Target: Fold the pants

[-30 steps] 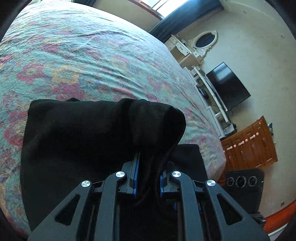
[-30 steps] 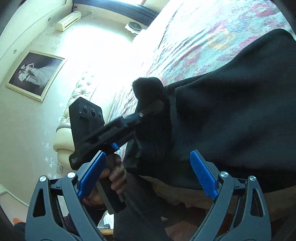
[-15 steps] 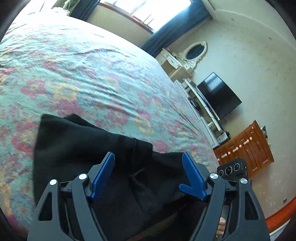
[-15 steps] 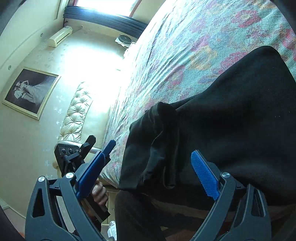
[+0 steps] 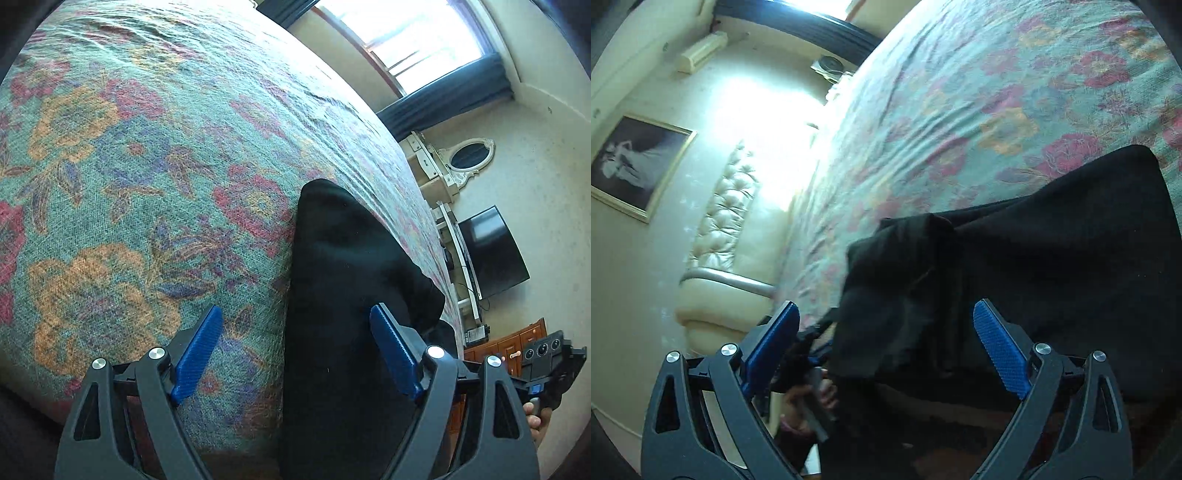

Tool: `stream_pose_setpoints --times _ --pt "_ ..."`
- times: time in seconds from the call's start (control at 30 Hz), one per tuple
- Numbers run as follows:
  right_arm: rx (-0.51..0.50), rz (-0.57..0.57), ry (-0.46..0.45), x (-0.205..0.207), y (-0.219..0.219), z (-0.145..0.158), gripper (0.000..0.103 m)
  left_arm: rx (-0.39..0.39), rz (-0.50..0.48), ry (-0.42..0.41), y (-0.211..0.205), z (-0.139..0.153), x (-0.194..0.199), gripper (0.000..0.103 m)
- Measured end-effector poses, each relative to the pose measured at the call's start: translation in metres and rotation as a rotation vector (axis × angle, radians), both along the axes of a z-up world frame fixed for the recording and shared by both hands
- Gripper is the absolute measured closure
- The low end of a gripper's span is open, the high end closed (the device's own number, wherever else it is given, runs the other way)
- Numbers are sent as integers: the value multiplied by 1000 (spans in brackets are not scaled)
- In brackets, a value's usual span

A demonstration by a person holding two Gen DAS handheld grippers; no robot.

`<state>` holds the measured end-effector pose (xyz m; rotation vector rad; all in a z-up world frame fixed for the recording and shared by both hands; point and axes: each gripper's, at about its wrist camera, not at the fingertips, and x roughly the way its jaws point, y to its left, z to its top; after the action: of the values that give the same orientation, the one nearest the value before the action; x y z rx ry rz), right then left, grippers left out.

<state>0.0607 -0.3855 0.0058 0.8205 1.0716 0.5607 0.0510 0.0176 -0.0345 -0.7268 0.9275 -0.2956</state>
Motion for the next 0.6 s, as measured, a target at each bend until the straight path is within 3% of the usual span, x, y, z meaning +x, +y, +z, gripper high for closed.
stream_pose_setpoints --times 0.13,0.27,0.33,0.37,0.4,0.43,0.53,0.6 --pt "2 54 101 24 34 -51 8 -6 5 -17 -2 -2 3 21" --pt "40 133 93 29 65 -57 9 -2 2 -29 -3 -6 1 20" --pt "-5 168 82 29 74 -55 37 -5 2 -32 -3 -6 1 20" --pt "-46 182 76 29 77 -56 66 -6 3 -35 -3 -6 0 20" --pt "-73 197 83 31 78 -59 78 -7 4 -38 -3 -7 -1 20" --pt "-92 207 92 33 79 -60 86 -6 4 -41 -3 -7 -2 20" --pt "-96 216 76 31 76 -54 89 1 -1 -49 -2 -9 -5 20" --pt "-98 220 19 30 74 -32 89 6 -6 -52 -3 -7 -5 20"
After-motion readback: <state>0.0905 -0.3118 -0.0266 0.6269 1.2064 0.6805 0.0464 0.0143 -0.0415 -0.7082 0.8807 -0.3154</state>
